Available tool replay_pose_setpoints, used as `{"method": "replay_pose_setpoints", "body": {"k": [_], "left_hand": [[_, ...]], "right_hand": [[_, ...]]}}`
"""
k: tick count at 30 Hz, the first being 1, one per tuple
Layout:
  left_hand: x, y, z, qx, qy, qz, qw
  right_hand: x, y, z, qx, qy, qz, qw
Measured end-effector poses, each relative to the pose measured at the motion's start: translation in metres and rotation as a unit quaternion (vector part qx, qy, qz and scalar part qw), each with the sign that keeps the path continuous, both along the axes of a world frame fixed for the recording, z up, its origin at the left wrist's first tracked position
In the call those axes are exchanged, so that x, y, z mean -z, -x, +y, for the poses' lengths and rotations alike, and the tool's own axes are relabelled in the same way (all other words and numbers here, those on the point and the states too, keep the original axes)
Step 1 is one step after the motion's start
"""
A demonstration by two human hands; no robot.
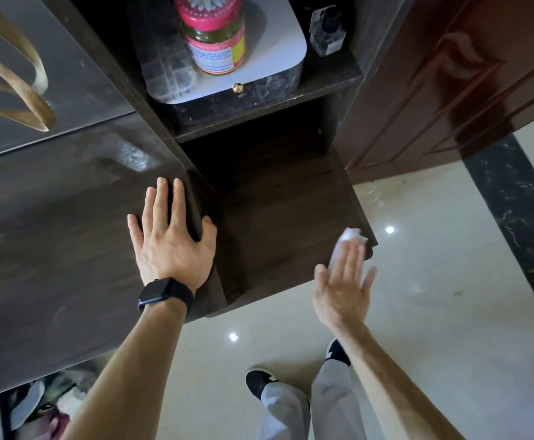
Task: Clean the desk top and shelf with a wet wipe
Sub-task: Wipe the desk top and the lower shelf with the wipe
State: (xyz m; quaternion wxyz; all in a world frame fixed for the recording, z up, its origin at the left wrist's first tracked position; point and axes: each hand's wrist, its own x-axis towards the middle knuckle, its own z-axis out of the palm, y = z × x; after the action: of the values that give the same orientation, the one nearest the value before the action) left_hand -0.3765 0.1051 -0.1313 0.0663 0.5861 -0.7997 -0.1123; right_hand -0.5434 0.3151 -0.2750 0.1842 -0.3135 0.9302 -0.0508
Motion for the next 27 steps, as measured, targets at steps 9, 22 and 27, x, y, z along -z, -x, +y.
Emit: {"method": "replay_pose_setpoints", "body": {"k": [9, 22, 27], "left_hand": [[0.001, -0.001, 0.003, 0.001, -0.001, 0.000, 1.000], [-0.002, 0.001, 0.000, -0.003, -0.010, -0.005, 1.000], [0.000, 0.003, -0.004, -0.007, -0.006, -0.002, 1.000]], "right_hand": [[-0.009, 0.050, -0.073, 0.033, 0.019, 0.010, 0.999], [-0.016, 0.033, -0.001, -0.069, -0.040, -0.014, 0.997], [-0.012, 0.081, -0.065, -0.018, -0.022, 0.023, 0.999]]}}
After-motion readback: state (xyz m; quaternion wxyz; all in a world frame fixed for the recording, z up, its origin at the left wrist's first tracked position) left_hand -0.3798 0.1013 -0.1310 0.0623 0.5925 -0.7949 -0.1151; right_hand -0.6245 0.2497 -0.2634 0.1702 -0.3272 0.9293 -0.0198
